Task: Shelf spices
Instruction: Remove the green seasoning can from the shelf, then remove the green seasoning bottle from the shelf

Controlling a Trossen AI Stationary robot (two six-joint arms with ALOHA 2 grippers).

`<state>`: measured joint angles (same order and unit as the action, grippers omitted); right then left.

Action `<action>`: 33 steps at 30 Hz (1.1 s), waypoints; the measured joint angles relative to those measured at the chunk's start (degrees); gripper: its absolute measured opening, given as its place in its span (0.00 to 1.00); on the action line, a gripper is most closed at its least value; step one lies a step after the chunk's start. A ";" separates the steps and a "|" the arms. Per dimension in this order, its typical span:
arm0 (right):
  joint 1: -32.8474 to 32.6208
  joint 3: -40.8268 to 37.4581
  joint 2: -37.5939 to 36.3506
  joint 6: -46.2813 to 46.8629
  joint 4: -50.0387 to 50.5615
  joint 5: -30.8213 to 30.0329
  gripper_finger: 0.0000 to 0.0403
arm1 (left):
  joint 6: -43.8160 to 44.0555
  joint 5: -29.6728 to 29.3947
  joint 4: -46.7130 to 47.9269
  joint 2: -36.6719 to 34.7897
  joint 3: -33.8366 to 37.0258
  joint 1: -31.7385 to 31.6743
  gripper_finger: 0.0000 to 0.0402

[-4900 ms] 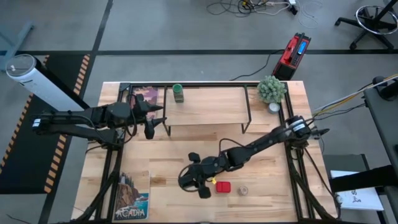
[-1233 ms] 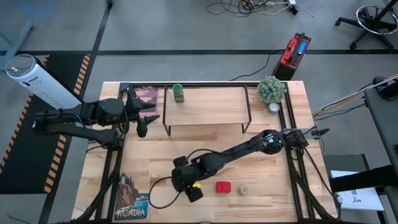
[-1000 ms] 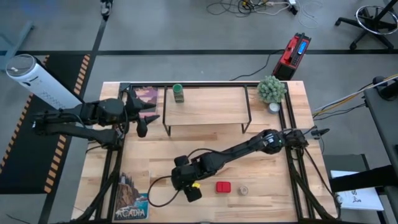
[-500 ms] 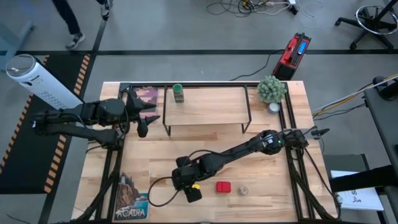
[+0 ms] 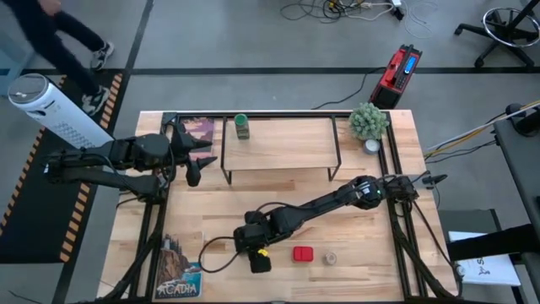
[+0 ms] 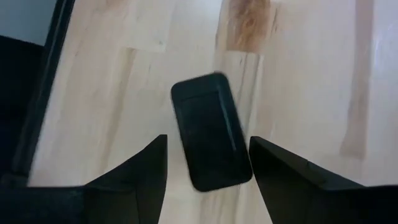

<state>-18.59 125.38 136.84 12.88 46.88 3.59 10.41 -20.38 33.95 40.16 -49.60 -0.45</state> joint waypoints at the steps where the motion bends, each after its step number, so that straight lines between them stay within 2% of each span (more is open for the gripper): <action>1: 0.00 0.00 0.00 1.03 0.14 0.34 0.51 | 0.00 0.00 0.02 0.00 0.00 0.00 0.59; 8: -0.02 0.00 0.00 6.91 0.49 1.55 0.50 | 0.25 0.02 0.04 0.00 0.00 0.00 0.60; 13: -0.02 0.00 0.00 9.68 0.51 5.32 0.50 | 0.61 0.02 0.44 0.00 0.00 0.00 0.58; 21: -0.26 0.00 -0.27 8.40 1.05 6.58 0.53 | 0.63 0.44 0.54 0.00 0.00 0.00 0.57; 26: 0.15 -0.07 -2.81 3.75 5.63 -2.04 0.55 | 0.66 0.46 0.27 -0.02 0.40 0.00 0.60; 33: 0.17 -0.07 -8.37 -3.19 8.15 -10.68 0.57 | 0.80 0.46 -3.15 2.79 1.75 0.00 0.61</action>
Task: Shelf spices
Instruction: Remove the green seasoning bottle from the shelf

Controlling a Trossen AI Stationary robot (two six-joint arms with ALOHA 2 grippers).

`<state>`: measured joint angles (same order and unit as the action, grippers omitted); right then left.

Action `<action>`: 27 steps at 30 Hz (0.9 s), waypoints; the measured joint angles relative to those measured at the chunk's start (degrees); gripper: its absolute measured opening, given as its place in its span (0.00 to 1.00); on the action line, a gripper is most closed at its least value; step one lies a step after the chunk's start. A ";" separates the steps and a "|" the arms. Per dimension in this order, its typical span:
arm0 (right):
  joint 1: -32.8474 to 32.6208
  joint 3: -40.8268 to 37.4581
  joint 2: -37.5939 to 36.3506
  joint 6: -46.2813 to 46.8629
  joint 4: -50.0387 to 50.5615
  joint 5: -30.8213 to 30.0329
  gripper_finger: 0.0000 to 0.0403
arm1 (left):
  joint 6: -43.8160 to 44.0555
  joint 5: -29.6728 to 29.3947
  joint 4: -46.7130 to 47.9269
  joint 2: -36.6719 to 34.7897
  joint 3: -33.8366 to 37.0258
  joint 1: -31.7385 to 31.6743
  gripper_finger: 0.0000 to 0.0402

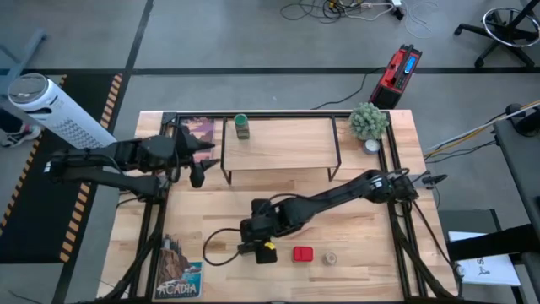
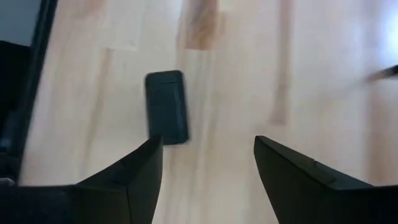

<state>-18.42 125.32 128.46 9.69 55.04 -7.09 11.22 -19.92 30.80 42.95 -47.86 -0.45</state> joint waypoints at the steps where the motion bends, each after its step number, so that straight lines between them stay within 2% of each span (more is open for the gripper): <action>1: -0.03 -0.13 -0.98 -0.39 0.88 -1.69 0.56 | -0.05 0.01 -0.70 0.86 0.00 0.00 0.61; 6: 0.14 -2.67 -5.83 -2.21 2.28 -9.11 0.54 | -0.20 0.00 -2.97 5.35 0.00 0.00 0.59; 13: 0.30 -15.17 -17.00 -2.67 -0.11 -13.89 0.52 | -1.84 -0.29 -4.67 8.40 -1.59 0.00 0.57; 17: 1.14 -25.66 -24.82 -2.31 -7.36 -16.17 0.52 | -3.45 -1.13 -4.76 8.49 -4.19 -0.01 0.58; 20: 2.08 -33.76 -30.49 -3.17 -14.05 -17.22 0.53 | -5.35 -4.09 -4.61 8.49 -5.54 -0.02 0.60; 23: 3.58 -41.47 -35.27 -4.75 -20.88 -17.15 0.52 | -7.53 -7.01 -4.32 8.49 -6.67 -0.36 0.62; 27: 6.02 -49.67 -40.38 -6.82 -28.89 -17.08 0.52 | -10.30 -7.65 -4.09 8.49 -7.79 -2.51 0.65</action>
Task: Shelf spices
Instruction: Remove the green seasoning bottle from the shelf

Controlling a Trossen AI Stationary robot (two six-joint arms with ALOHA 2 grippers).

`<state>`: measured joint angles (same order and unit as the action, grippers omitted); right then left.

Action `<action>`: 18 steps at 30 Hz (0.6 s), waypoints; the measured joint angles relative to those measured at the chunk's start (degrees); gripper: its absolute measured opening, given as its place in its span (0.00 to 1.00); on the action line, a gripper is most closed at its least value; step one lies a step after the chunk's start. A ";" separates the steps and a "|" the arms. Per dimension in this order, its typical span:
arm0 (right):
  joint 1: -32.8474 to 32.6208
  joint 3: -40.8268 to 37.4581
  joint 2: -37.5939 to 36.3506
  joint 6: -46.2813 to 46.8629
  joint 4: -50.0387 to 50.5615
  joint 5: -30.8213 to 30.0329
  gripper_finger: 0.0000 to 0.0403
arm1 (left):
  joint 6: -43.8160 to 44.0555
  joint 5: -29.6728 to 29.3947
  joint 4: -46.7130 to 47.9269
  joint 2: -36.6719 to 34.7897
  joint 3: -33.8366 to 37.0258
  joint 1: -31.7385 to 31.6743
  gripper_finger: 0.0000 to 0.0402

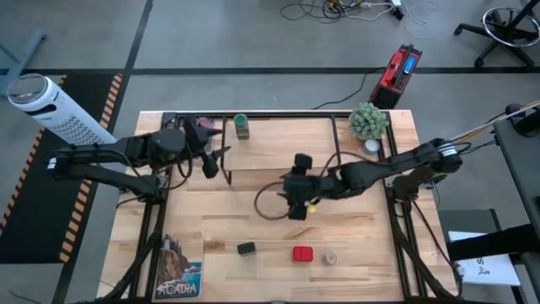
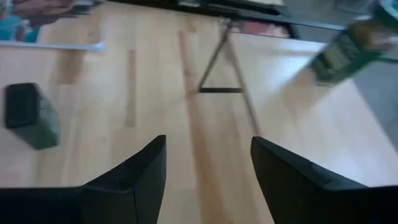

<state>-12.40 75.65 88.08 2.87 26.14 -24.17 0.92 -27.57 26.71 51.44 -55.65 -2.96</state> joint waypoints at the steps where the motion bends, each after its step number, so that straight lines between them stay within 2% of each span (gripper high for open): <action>1: 0.57 -1.69 -1.04 -0.44 -1.13 0.09 0.52 | -0.97 0.01 0.08 0.01 -0.03 -0.76 0.66; 5: 2.88 -6.10 -3.49 -2.65 -4.36 0.61 0.54 | -3.77 1.26 0.19 0.14 -0.03 -4.76 0.70; 9: 6.26 -7.75 -5.24 -6.01 -10.43 1.56 0.55 | -3.83 8.30 0.15 2.03 -0.27 -11.10 0.72; 14: 13.40 -8.47 -5.29 -8.31 -15.28 11.65 0.54 | -5.21 15.15 -0.44 5.34 -0.38 -17.95 0.71; 18: 18.63 -8.54 -4.98 -9.93 -16.04 14.96 0.51 | -6.94 19.03 0.06 7.59 -0.89 -20.90 0.70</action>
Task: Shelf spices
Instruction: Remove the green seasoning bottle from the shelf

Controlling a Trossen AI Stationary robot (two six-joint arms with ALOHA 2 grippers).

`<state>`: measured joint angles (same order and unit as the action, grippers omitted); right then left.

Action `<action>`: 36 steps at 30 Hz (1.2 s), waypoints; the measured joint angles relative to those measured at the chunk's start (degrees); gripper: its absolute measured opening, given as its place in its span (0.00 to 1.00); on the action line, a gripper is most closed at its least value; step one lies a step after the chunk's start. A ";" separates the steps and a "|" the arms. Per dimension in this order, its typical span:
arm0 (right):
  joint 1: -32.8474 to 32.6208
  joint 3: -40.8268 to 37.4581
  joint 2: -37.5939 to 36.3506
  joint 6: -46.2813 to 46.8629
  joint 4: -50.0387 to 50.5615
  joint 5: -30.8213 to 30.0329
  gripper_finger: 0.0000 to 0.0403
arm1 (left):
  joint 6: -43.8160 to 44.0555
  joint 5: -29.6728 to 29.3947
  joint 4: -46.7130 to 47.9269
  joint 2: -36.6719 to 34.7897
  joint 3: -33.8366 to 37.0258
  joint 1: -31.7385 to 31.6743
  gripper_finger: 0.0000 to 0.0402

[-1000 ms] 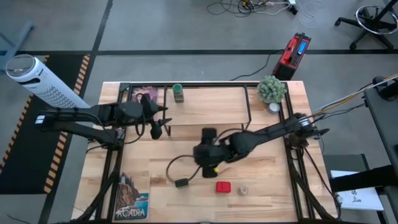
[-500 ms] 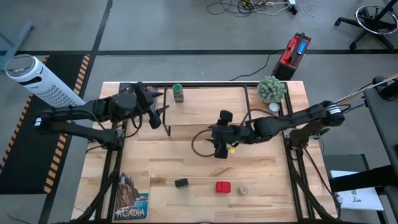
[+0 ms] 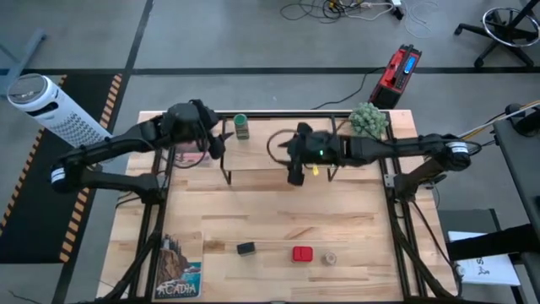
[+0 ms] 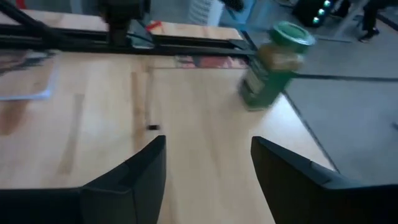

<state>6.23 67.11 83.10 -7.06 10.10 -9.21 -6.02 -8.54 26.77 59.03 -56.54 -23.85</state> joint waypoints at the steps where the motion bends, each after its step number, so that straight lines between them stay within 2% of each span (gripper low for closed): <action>1: 1.27 0.00 0.09 -0.25 -0.44 1.88 0.51 | -0.69 0.60 0.00 0.54 -0.04 -0.30 0.70; 10: 12.34 0.00 1.53 0.39 -6.49 20.17 0.55 | -4.08 0.64 1.31 1.92 -0.11 -1.95 0.75; 15: 16.82 0.49 4.46 0.10 -9.38 27.71 0.60 | -4.50 2.21 1.35 2.28 -0.11 -3.92 0.78; 19: 18.75 3.25 8.43 -0.22 -9.52 29.17 0.63 | -4.53 4.99 1.42 3.11 -0.11 -5.57 0.79; 27: 19.98 11.60 15.17 -3.86 -9.34 29.64 0.67 | -5.78 6.65 1.09 4.59 -0.11 -6.43 0.78; 36: 22.75 18.64 21.26 -3.51 -6.99 34.95 0.71 | -6.87 7.82 1.18 6.75 -0.11 -6.43 0.79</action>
<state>28.98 85.75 104.36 -10.57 3.11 25.74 -12.88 -0.72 27.94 65.78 -56.64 -30.28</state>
